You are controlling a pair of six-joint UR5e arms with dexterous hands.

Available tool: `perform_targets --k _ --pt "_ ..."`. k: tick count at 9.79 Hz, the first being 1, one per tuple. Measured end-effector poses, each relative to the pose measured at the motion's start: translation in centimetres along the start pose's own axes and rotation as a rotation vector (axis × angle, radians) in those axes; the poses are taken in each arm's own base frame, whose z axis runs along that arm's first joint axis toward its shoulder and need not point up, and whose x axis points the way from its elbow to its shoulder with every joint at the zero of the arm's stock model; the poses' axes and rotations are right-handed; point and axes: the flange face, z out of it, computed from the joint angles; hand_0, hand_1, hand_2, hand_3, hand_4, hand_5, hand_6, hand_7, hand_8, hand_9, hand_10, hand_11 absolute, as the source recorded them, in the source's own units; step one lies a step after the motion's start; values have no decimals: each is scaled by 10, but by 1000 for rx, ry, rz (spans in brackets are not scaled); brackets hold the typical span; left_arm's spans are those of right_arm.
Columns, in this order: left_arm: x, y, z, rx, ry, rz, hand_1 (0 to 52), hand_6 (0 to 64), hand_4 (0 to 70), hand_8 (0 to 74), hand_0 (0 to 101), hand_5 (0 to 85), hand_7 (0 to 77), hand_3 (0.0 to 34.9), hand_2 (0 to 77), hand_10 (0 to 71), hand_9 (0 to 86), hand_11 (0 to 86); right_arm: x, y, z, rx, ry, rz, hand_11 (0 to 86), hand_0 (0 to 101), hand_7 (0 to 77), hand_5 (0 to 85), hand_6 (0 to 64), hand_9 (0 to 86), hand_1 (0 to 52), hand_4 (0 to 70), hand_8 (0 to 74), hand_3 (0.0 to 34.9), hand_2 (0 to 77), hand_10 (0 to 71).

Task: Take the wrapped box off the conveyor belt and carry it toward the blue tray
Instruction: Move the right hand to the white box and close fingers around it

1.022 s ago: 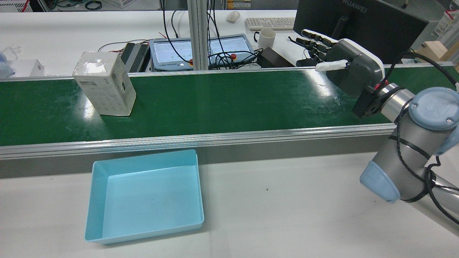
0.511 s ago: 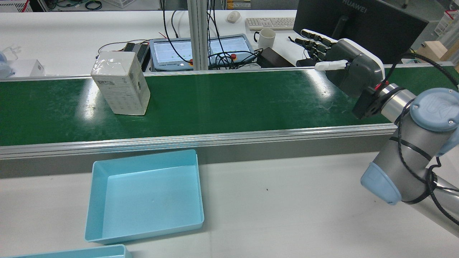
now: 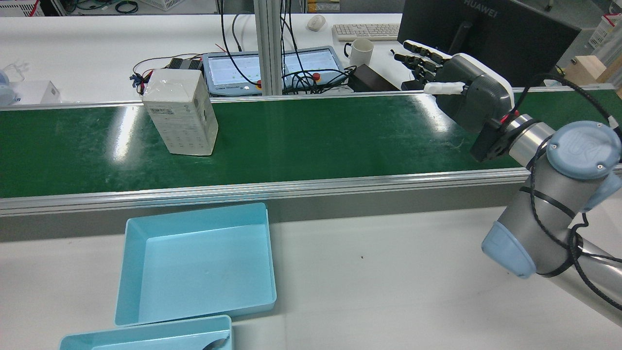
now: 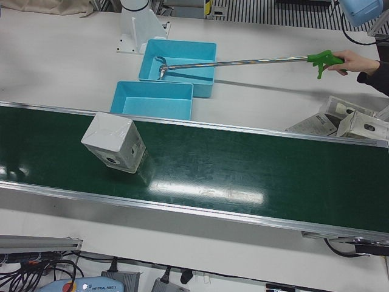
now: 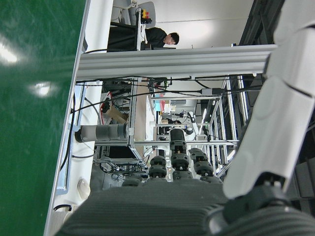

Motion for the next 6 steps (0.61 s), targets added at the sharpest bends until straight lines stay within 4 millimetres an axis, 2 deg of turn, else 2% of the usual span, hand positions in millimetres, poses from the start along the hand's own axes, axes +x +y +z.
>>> perform_targets --k 2,4,6 --pt "0 0 0 0 0 0 0 5 0 5 0 11 5 0 5 0 0 5 41 14 16 -19 -6 27 11 421 158 82 49 76 76 60 76 0 60 0" --pt "0 0 0 0 0 0 0 5 0 5 0 11 5 0 5 0 0 5 78 37 39 -46 7 47 11 454 136 71 44 38 120 22 38 0 87 0" --pt "0 0 0 0 0 0 0 5 0 5 0 11 5 0 5 0 0 5 92 49 52 -74 10 42 11 457 147 76 49 65 115 71 49 0 114 0"
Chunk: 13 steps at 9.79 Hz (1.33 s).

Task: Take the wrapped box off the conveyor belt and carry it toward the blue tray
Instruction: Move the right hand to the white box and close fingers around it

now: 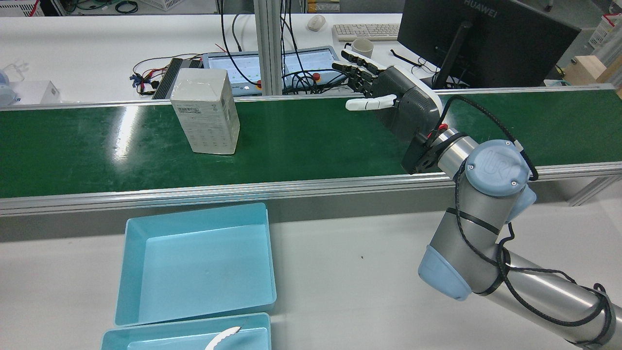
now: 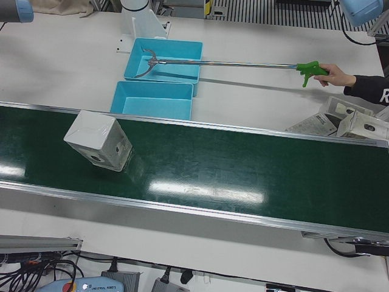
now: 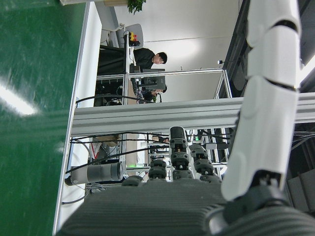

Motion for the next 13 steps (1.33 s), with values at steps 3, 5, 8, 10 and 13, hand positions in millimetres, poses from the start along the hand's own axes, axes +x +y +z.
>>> perform_targets --k 3,5,8,10,13 --pt "0 0 0 0 0 0 0 5 0 5 0 11 5 0 11 0 5 5 10 -1 12 -12 4 -7 11 457 158 76 65 65 115 71 44 0 114 0" --pt "0 0 0 0 0 0 0 0 0 5 0 11 5 0 11 5 0 5 15 -2 20 -8 6 -9 11 457 142 76 65 44 125 71 22 0 104 0" --pt "0 0 0 0 0 0 0 0 0 5 0 11 5 0 11 0 5 5 20 -2 31 -13 7 -13 11 461 114 60 49 33 109 71 27 0 65 0" --pt "0 0 0 0 0 0 0 5 5 5 0 11 5 0 11 0 5 5 24 -10 37 -13 9 -22 11 461 114 49 49 33 109 54 38 0 65 0" --pt "0 0 0 0 0 0 0 5 0 5 0 11 5 0 11 5 0 5 29 -19 42 -15 12 -36 11 460 114 55 38 27 98 54 38 0 65 0"
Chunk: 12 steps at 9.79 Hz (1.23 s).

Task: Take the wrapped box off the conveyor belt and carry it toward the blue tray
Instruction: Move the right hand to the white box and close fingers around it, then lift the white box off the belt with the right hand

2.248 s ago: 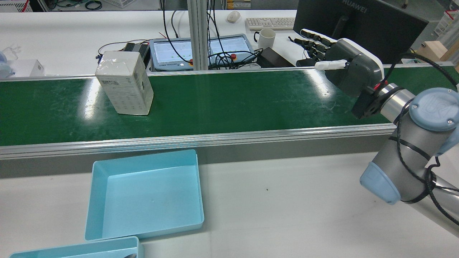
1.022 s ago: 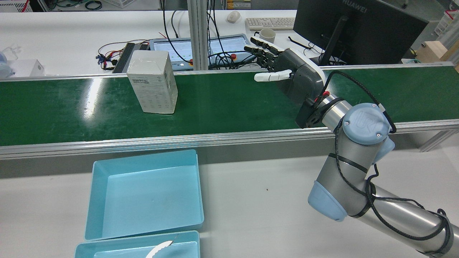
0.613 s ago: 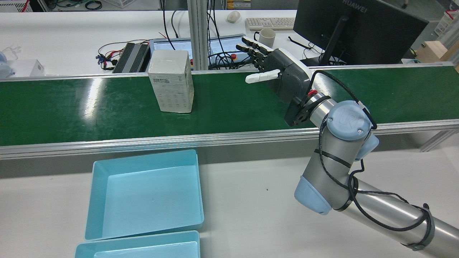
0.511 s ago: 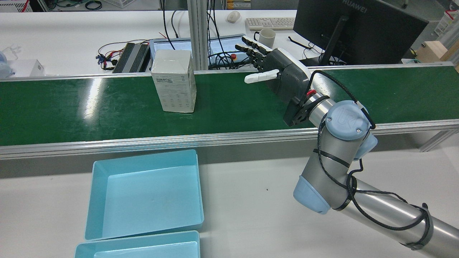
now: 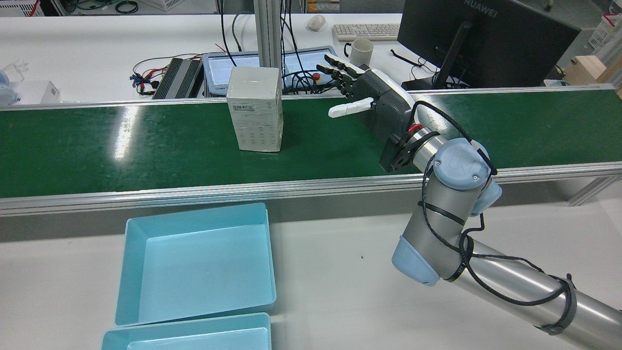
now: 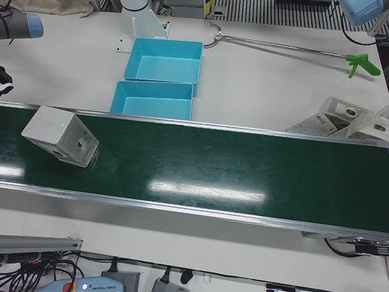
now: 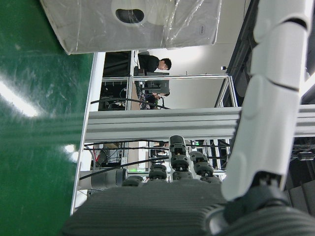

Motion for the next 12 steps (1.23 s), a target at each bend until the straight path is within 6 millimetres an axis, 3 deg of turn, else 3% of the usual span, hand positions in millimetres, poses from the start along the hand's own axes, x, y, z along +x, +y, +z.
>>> perform_targets --k 5,6,12 --pt "0 0 0 0 0 0 0 5 0 5 0 11 5 0 11 0 0 5 14 9 4 -14 14 -22 11 460 114 65 38 27 109 44 38 0 65 0" --pt "0 0 0 0 0 0 0 5 0 5 0 11 5 0 11 0 0 5 18 11 7 -15 17 -31 11 466 114 65 33 27 136 49 38 0 98 0" --pt "0 0 0 0 0 0 0 5 0 5 0 11 5 0 11 5 5 5 50 11 33 9 37 -57 11 464 104 65 27 22 120 49 38 8 98 0"
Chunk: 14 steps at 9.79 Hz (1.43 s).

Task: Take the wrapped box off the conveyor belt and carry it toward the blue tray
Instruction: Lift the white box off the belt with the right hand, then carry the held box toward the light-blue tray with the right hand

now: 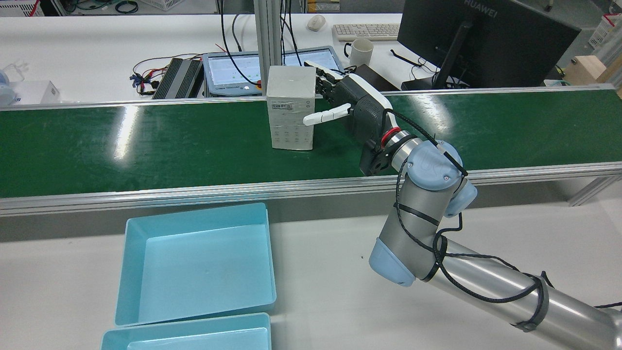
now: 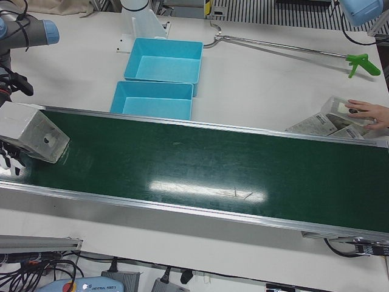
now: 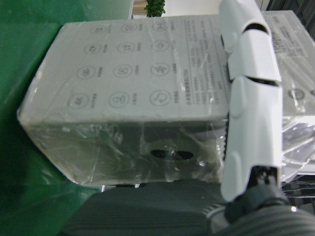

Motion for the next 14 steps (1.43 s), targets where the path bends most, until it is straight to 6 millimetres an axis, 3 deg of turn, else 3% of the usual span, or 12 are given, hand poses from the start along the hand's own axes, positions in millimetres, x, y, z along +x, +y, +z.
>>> perform_targets --k 1,2,3,4,5,6,7,9,11,12,13,14 --pt "0 0 0 0 0 0 0 5 0 5 0 11 5 0 5 0 0 5 4 3 4 -1 0 -1 11 474 136 76 44 71 175 49 49 50 158 0" --pt "0 0 0 0 0 0 0 5 0 5 0 11 5 0 5 0 5 0 5 7 8 -4 -1 0 11 562 300 229 158 175 256 175 142 34 245 71" --pt "0 0 0 0 0 0 0 5 0 5 0 11 5 0 11 0 5 0 5 10 10 -6 -8 2 11 562 300 229 158 175 256 175 142 34 245 71" --pt "0 0 0 0 0 0 0 0 0 5 0 11 5 0 11 5 5 5 4 11 10 -5 -19 3 11 586 322 295 202 267 240 251 229 2 262 114" --pt "0 0 0 0 0 0 0 0 0 5 0 11 5 0 11 5 5 5 2 12 9 -5 -29 4 104 559 344 327 235 327 191 284 305 5 300 191" --pt "0 0 0 0 0 0 0 5 0 5 0 11 5 0 11 5 5 5 -1 14 6 -9 -36 6 207 553 382 442 278 371 87 240 360 4 344 300" --pt "0 0 0 0 0 0 0 5 0 5 0 11 5 0 5 5 0 5 -6 17 -1 -19 -42 9 295 458 464 611 338 502 11 125 475 0 327 382" --pt "0 0 0 0 0 0 0 5 0 5 0 11 5 0 5 0 0 5 -25 39 -23 -45 -54 18 507 436 507 665 355 578 5 109 524 0 338 584" --pt "0 0 0 0 0 0 0 5 0 5 0 11 5 0 5 0 0 5 -26 79 -45 -96 -47 17 573 425 540 676 355 649 5 109 545 0 360 633" --pt "0 0 0 0 0 0 0 5 0 5 0 11 5 0 11 0 0 5 -11 99 -56 -123 -37 10 573 425 540 676 355 649 5 109 545 0 360 633" --pt "0 0 0 0 0 0 0 5 0 5 0 11 5 0 5 5 0 5 13 116 -67 -137 -30 12 709 422 573 676 355 764 5 109 649 0 360 611" --pt "0 0 0 0 0 0 0 5 0 5 0 11 5 0 5 0 5 5 41 130 -76 -142 -23 22 704 413 605 676 355 714 5 109 709 0 360 584"
